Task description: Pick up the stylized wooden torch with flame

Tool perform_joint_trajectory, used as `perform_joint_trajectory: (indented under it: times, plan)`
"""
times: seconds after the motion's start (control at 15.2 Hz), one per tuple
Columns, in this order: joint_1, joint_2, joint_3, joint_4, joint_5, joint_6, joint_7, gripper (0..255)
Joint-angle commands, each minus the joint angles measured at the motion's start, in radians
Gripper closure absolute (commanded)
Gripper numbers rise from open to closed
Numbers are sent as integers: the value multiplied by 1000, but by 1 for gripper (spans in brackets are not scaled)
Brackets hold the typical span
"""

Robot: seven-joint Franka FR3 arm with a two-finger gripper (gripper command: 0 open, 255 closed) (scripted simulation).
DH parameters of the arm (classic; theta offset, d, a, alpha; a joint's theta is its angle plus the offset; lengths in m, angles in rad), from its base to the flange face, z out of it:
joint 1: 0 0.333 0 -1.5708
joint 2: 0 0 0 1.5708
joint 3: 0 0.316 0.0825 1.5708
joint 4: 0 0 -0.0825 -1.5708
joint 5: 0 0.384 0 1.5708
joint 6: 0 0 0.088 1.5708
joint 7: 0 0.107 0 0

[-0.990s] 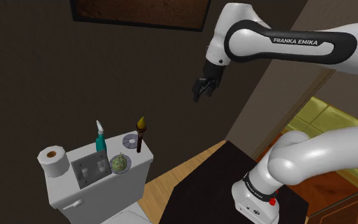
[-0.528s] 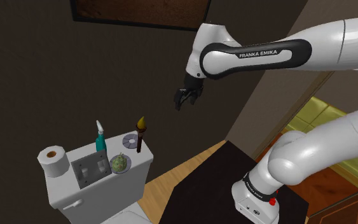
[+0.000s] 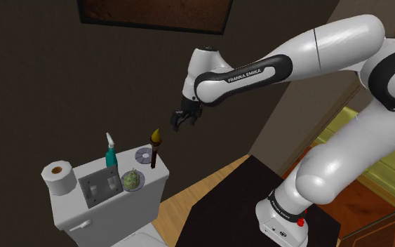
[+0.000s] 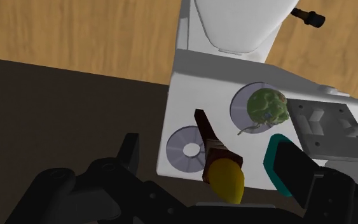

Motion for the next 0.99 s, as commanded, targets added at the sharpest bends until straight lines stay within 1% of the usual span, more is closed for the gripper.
perform_joint_trajectory:
  times: [0.0, 0.33, 0.59, 0.92]
  plan:
    - [2, 83, 10, 37, -23, 51, 28, 0]
    - [24, 280, 15, 144, -94, 149, 105, 0]
    - [57, 429, 1, 247, -147, 200, 159, 0]
    - [66, 481, -11, 243, -167, 254, 171, 0]
